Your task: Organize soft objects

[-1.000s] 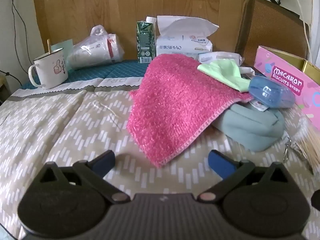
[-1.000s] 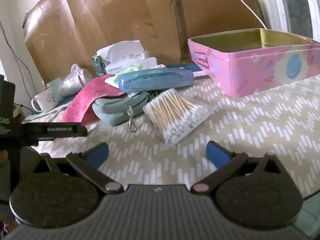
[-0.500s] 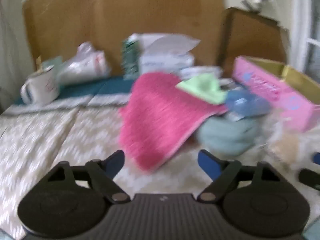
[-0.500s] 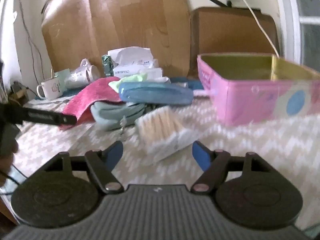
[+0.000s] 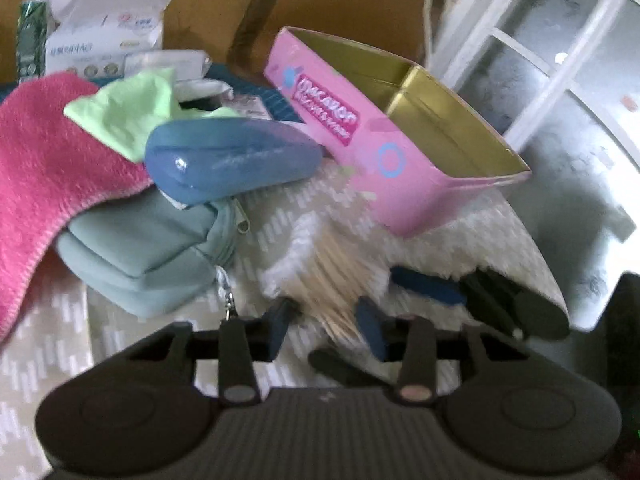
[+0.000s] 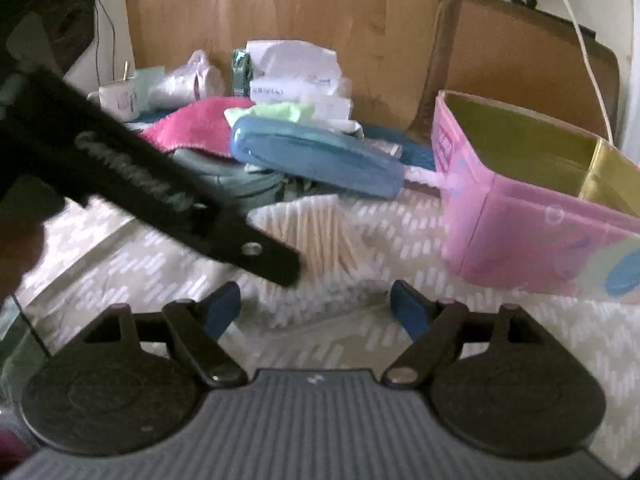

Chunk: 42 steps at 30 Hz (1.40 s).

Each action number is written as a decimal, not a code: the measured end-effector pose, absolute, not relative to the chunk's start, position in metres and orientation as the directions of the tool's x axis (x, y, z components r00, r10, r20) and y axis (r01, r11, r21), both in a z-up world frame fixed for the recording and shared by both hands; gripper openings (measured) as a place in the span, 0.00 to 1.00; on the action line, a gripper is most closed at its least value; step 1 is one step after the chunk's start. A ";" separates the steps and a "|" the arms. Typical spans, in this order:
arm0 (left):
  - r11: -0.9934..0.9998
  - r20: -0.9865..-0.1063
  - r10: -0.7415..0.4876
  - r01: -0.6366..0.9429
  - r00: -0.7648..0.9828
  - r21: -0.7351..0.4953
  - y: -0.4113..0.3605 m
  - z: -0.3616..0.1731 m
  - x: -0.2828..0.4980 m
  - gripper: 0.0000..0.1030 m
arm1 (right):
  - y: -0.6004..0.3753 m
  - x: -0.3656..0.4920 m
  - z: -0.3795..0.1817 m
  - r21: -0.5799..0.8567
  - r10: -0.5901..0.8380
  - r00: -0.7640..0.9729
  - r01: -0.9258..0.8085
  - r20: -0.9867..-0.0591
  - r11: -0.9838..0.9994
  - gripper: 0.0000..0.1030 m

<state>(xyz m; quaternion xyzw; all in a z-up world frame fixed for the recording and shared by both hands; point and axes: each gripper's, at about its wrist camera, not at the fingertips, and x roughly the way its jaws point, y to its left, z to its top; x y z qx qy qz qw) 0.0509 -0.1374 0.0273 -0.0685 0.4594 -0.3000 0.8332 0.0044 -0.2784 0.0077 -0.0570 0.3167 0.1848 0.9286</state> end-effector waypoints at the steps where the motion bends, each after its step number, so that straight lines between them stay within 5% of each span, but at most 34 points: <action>1: 0.809 -0.718 -0.568 0.431 0.402 -0.399 -0.141 0.027 0.055 0.43 | -0.278 0.002 0.010 0.004 0.307 0.738 -0.381 -0.601 0.925 0.66; 3: 0.802 -0.707 -0.581 0.433 0.403 -0.412 -0.138 0.029 0.051 0.36 | -0.279 -0.003 0.011 0.013 0.298 0.759 -0.358 -0.579 0.934 0.59; 12: 0.708 -0.529 -0.678 0.648 0.510 -0.282 -0.191 0.107 0.060 0.35 | -0.307 -0.001 0.070 -0.054 0.099 0.954 -0.119 -0.282 0.991 0.59; 19: 0.754 -0.570 -0.616 0.617 0.543 -0.227 -0.249 0.084 0.114 0.35 | -0.342 0.043 0.046 -0.011 -0.086 0.922 0.088 -0.377 0.996 0.64; 25: 0.824 -0.498 -0.560 0.510 0.662 -0.248 -0.168 0.083 0.101 0.35 | -0.348 -0.003 0.056 0.137 0.036 0.961 0.003 -0.275 0.991 0.61; 27: 0.855 -0.477 -0.514 0.467 0.713 -0.225 -0.125 0.082 0.081 0.35 | -0.334 -0.006 0.056 0.186 0.169 0.941 -0.117 -0.294 0.975 0.51; 30: 0.895 -0.489 -0.446 0.374 0.749 -0.243 -0.074 0.074 0.068 0.35 | -0.302 0.003 0.044 0.224 0.307 0.879 -0.237 -0.365 0.945 0.50; 38: 0.859 -0.531 -0.495 0.298 0.688 -0.415 -0.026 0.047 0.079 0.35 | -0.256 0.094 0.032 0.156 0.298 0.832 -0.254 -0.467 0.954 0.62; 42: 0.837 -0.539 -0.541 0.351 0.646 -0.420 -0.046 0.038 0.085 0.35 | -0.263 0.154 0.014 0.193 0.297 0.738 -0.226 -0.606 0.955 0.62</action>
